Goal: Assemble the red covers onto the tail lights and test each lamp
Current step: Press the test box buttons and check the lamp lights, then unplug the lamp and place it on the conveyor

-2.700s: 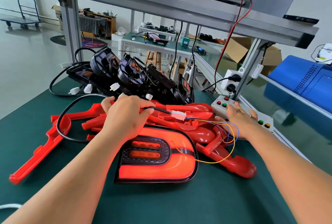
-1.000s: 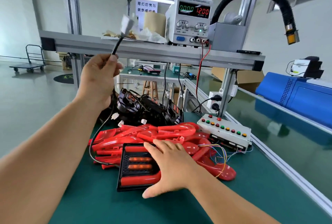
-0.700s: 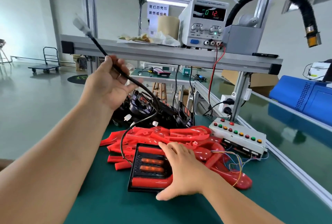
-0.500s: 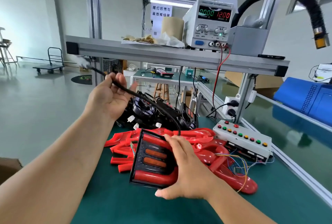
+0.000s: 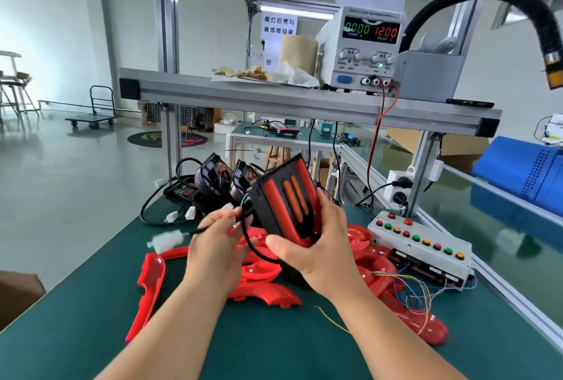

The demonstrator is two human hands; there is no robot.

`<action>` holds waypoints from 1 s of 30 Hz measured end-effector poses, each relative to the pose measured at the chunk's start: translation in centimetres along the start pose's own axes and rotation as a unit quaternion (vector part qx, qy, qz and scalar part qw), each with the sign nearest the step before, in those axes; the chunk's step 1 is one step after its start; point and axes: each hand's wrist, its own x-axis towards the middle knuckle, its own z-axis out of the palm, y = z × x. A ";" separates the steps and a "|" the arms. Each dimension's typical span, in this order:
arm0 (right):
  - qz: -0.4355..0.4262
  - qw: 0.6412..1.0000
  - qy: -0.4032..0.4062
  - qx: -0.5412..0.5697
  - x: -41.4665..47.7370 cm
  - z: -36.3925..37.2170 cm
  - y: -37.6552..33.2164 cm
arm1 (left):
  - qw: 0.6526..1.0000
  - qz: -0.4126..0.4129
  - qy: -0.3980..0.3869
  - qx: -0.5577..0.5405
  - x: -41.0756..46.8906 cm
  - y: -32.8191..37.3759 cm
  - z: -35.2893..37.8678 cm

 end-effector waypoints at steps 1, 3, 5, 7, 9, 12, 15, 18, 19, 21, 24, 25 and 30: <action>0.019 0.999 0.024 -0.010 0.3 0.2 -0.1 | 1.000 -0.015 -0.008 -0.008 -0.6 -0.5 0.0; 0.066 0.994 0.059 -0.062 0.9 0.5 -0.5 | 0.998 -0.040 -0.050 -0.028 -2.0 -1.4 0.3; 0.116 0.984 0.064 -0.116 1.2 0.7 -1.0 | 0.992 -0.055 -0.107 -0.023 -3.4 -2.3 1.0; 0.136 0.973 0.040 -0.183 1.2 0.8 -1.4 | 0.988 -0.058 -0.144 0.008 -4.6 -2.9 1.8; 0.141 0.963 0.008 -0.229 0.9 0.8 -1.4 | 0.988 -0.044 -0.149 0.026 -5.2 -3.5 2.6; 0.130 0.971 -0.007 -0.201 0.4 0.3 -0.9 | 0.993 0.004 -0.096 0.064 -5.1 -3.9 3.3; 0.083 0.992 0.047 -0.087 -0.3 -0.6 0.0 | 0.997 0.015 -0.053 0.060 -4.8 -3.7 4.0; 0.076 0.985 0.154 -0.033 -0.5 -1.4 1.1 | 0.998 0.010 -0.048 0.031 -4.5 -3.3 4.4; 0.105 0.981 0.161 0.003 -0.6 -1.7 1.3 | 0.998 0.002 -0.053 0.027 -4.4 -3.3 4.5; 0.175 0.968 0.130 0.124 -0.5 -2.1 1.4 | 0.997 -0.004 -0.070 0.025 -4.3 -3.6 4.5; 0.221 0.931 0.071 0.283 -0.4 -2.3 1.4 | 0.995 0.024 -0.089 0.043 -4.5 -3.5 4.8; 0.230 0.920 0.072 0.307 -0.4 -2.3 1.3 | 0.992 0.030 -0.105 0.061 -4.6 -3.5 5.0; 0.221 0.879 0.170 0.388 0.6 -3.1 1.4 | 0.958 -0.013 -0.269 0.099 -4.5 -2.8 3.0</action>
